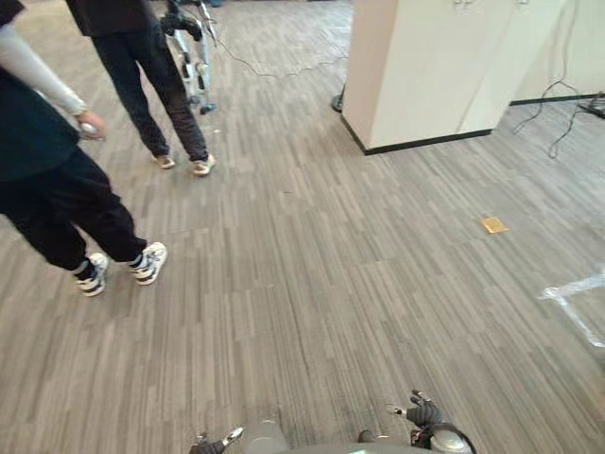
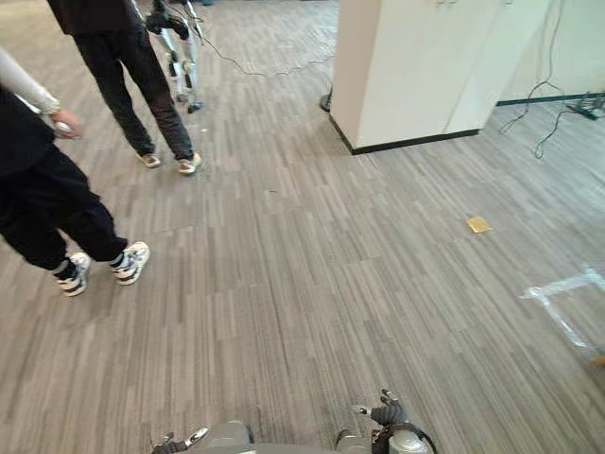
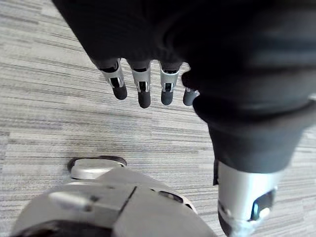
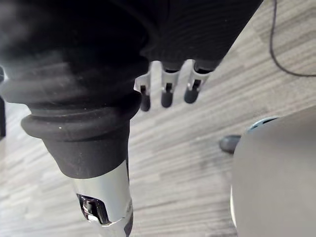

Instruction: Organize washtable

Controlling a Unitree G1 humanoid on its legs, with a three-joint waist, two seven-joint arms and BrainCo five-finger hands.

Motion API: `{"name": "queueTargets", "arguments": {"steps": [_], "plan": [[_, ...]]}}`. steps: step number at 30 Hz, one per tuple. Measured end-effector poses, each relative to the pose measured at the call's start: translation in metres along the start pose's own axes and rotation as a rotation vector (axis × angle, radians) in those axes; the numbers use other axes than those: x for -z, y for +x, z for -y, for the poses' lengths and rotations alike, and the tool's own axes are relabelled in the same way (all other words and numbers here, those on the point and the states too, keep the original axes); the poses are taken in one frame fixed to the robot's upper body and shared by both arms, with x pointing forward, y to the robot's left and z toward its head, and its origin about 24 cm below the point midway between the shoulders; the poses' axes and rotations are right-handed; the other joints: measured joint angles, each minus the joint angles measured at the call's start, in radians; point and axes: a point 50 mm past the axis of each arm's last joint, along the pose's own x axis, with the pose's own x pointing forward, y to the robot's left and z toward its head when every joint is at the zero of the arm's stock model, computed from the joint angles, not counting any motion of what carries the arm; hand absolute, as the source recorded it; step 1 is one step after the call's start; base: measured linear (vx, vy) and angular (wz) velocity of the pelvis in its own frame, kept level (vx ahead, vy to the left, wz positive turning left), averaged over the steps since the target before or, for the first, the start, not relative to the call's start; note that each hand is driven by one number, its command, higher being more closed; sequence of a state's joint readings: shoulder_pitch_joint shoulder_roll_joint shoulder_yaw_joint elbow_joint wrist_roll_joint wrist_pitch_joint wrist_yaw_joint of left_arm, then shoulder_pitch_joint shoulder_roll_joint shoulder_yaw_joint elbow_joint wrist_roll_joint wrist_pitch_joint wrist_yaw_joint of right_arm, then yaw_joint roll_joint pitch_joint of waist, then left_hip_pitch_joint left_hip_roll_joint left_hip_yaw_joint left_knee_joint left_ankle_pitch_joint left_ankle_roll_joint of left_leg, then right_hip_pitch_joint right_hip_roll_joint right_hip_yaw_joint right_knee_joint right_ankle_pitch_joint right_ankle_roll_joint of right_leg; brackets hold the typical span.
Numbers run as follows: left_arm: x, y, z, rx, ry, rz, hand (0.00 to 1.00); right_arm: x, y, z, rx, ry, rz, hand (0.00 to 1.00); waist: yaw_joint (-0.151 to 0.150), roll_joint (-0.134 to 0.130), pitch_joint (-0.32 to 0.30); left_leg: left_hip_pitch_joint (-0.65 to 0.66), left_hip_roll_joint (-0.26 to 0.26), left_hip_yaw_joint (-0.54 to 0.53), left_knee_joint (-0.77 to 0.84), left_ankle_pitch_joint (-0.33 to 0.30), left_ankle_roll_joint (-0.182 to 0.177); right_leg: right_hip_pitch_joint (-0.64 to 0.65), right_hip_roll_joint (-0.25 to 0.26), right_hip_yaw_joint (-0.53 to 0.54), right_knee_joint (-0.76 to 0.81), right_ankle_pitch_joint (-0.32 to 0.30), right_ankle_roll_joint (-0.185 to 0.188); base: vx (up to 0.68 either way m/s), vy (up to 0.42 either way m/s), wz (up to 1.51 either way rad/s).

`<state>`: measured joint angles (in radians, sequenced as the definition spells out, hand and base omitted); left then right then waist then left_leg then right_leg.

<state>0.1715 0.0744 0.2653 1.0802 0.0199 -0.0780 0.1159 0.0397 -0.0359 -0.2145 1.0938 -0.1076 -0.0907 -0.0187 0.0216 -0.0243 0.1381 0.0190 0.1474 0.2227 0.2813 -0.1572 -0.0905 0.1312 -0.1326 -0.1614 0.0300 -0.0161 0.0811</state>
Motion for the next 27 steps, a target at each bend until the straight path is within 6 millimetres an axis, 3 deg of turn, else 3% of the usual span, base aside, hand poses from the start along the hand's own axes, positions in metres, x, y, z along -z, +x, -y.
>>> {"name": "queueTargets", "arguments": {"steps": [4, 5, 15, 21, 27], "plan": [[0.003, 0.0, 0.0, 0.015, 0.06, -0.01, 0.0, 0.005, -0.001, 0.0, -0.002, 0.003, -0.015, 0.0, -0.004, 0.005, -0.025, 0.033, -0.027, 0.003, -0.061, 0.004, 0.012, 0.001, -0.017, -0.001, -0.002, -0.008, 0.012, 0.05, 0.048, -0.02], [0.009, -0.001, -0.002, 0.042, 0.186, -0.028, 0.0, 0.012, -0.002, -0.001, -0.012, -0.024, -0.04, 0.0, -0.004, -0.012, -0.067, 0.15, -0.077, 0.011, -0.344, 0.142, 0.017, -0.01, -0.03, 0.0, -0.013, -0.023, 0.036, 0.0, 0.0, 0.0], [0.01, -0.001, -0.002, 0.042, 0.18, -0.026, 0.0, 0.014, -0.003, 0.001, 0.0, 0.038, -0.048, 0.0, -0.004, -0.006, -0.067, 0.137, -0.078, 0.011, -0.353, 0.143, 0.018, -0.026, -0.031, 0.0, -0.015, -0.025, 0.038, 0.0, 0.0, 0.0], [0.014, -0.002, -0.001, 0.037, 0.134, -0.033, 0.0, 0.024, -0.005, 0.009, 0.065, 0.27, -0.087, 0.0, -0.007, 0.0, -0.084, 0.067, -0.081, -0.002, -0.374, 0.157, 0.018, -0.084, -0.031, -0.022, -0.037, -0.019, 0.042, 0.04, -0.012, 0.06], [0.013, -0.002, 0.0, 0.026, 0.071, -0.027, 0.0, 0.029, -0.005, 0.012, 0.105, 0.349, -0.108, 0.0, -0.008, 0.007, -0.087, 0.064, -0.078, -0.022, -0.374, 0.158, 0.016, -0.06, -0.027, -0.059, -0.054, -0.019, 0.042, 0.1, -0.031, 0.1]]}}
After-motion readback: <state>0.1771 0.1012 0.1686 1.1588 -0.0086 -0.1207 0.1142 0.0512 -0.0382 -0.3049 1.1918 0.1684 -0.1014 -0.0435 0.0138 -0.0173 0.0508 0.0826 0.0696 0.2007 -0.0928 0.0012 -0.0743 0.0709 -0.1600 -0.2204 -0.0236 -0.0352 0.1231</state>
